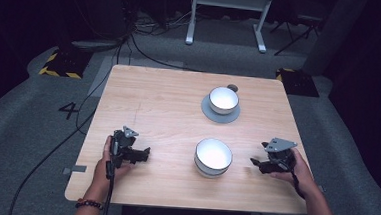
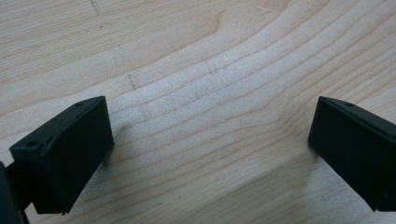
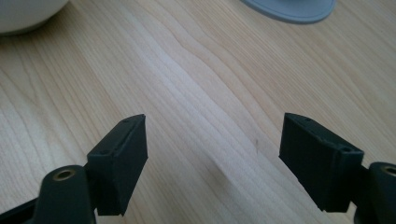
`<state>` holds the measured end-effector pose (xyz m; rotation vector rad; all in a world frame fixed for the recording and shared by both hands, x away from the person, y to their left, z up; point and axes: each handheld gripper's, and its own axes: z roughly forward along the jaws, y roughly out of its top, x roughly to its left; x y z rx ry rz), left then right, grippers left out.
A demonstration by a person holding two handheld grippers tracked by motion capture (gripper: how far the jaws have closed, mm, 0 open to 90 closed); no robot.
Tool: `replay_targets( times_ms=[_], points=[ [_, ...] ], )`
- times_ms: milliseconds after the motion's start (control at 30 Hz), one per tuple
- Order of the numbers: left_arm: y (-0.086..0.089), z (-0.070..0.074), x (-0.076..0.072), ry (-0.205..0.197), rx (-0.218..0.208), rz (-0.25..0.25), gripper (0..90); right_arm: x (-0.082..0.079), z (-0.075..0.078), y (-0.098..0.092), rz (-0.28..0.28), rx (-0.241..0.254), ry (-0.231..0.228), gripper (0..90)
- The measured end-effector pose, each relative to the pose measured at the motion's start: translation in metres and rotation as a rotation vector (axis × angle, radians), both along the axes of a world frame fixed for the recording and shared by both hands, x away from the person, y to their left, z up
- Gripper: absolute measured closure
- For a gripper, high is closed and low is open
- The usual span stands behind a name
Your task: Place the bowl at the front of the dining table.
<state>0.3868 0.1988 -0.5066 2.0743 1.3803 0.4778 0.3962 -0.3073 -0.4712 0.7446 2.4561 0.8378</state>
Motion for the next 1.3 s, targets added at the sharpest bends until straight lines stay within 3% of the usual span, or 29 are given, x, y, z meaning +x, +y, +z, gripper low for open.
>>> replay_targets(
  times_ms=[67, 100, 367, 500, 767, 1300],
  points=[
    [0.0, 0.0, 0.0, 0.0, 0.0, 0.0, 0.0, -0.001, -0.002, -0.003, -0.023, 0.007, 0.005, 23.5],
    [0.0, 0.0, 0.0, 0.0, 0.0, 0.0, 0.0, 0.0, -0.002, -0.007, -0.006, -0.006, -0.001, 23.5],
    [0.0, 0.0, 0.0, 0.0, 0.0, 0.0, 0.0, -0.004, -0.007, -0.021, -0.03, 0.03, 0.016, 22.7],
    [0.0, 0.0, 0.0, 0.0, 0.0, 0.0, 0.0, -0.005, -0.012, -0.026, -0.042, 0.018, 0.02, 21.9],
    [0.0, 0.0, 0.0, 0.0, 0.0, 0.0, 0.0, -0.005, -0.017, -0.041, -0.076, 0.087, 0.028, 21.0],
    [0.0, 0.0, 0.0, 0.0, 0.0, -0.001, 0.0, -0.006, -0.028, -0.067, -0.162, 0.14, 0.048, 19.6]
  ],
)
